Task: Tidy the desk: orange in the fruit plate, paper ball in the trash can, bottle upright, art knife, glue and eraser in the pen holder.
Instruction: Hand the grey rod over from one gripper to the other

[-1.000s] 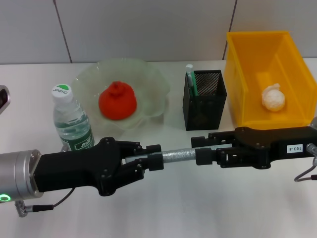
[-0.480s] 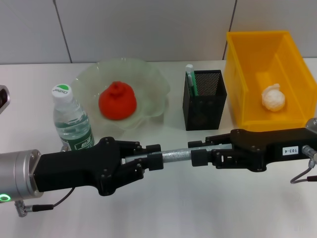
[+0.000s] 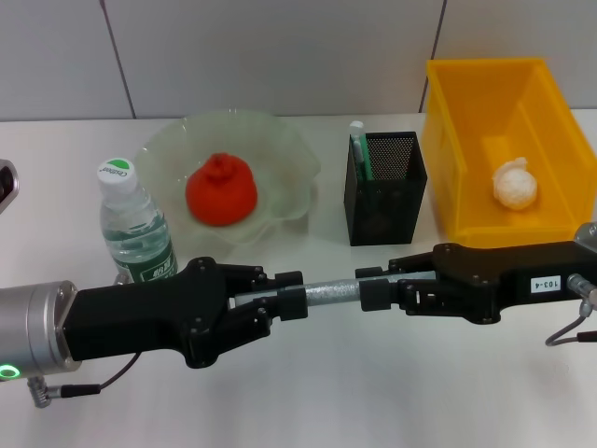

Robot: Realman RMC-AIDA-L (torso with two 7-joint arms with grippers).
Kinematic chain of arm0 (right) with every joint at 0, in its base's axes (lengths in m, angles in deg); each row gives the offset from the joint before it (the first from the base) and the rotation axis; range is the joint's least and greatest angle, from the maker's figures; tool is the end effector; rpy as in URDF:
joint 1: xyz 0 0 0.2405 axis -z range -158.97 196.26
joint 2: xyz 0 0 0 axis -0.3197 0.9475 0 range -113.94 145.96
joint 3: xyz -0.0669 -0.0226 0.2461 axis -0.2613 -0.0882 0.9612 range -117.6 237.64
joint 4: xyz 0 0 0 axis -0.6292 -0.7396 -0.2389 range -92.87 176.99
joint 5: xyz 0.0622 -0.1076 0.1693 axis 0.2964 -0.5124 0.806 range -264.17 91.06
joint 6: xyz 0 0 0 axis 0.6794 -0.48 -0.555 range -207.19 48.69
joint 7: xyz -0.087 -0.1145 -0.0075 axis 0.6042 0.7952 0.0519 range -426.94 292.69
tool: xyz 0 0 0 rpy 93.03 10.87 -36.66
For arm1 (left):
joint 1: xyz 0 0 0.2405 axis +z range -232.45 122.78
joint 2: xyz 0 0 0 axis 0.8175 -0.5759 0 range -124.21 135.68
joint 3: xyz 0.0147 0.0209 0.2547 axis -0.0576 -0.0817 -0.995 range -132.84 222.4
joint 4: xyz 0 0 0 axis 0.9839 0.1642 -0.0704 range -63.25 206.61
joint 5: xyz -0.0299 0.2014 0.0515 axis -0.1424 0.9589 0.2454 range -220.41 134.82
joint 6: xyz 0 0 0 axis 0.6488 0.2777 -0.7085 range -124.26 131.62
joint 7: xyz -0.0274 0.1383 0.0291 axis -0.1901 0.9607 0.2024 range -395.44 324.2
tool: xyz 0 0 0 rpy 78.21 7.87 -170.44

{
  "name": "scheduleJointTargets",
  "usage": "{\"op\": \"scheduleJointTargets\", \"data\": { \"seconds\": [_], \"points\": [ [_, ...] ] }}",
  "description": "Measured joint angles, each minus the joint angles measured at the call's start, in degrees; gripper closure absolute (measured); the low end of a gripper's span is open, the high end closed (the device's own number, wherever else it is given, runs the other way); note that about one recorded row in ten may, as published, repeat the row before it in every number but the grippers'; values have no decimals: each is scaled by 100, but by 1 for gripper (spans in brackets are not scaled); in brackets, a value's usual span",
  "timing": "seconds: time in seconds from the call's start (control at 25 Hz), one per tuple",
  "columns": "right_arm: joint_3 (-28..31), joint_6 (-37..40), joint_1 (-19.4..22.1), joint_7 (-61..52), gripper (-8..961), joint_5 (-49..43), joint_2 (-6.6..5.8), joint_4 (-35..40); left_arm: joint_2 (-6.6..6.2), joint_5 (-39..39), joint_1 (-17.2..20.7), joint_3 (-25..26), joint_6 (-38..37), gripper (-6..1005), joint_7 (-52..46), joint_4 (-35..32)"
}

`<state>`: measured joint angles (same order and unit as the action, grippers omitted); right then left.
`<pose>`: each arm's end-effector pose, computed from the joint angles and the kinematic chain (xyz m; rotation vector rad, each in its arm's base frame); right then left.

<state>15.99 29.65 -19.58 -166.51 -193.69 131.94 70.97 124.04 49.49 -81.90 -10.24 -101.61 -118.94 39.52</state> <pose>0.1986 0.3143 0.0045 2.5865 -0.8615 -0.9365 -0.2216 0.2825 -0.0075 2.7290 0.6610 1.2037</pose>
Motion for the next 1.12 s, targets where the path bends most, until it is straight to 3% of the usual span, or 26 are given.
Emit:
{"op": "scheduleJointTargets", "data": {
  "seconds": [0.4, 1.12],
  "points": [
    [0, 2, 0, 1, 766, 0, 11, 0, 0, 0, 0, -16, 0, 729, 0, -3],
    [0, 26, 19, 8, 795, 10, 44, 0, -10, 1, -23, -80, -20, 717, 0, 9]
  ]
}}
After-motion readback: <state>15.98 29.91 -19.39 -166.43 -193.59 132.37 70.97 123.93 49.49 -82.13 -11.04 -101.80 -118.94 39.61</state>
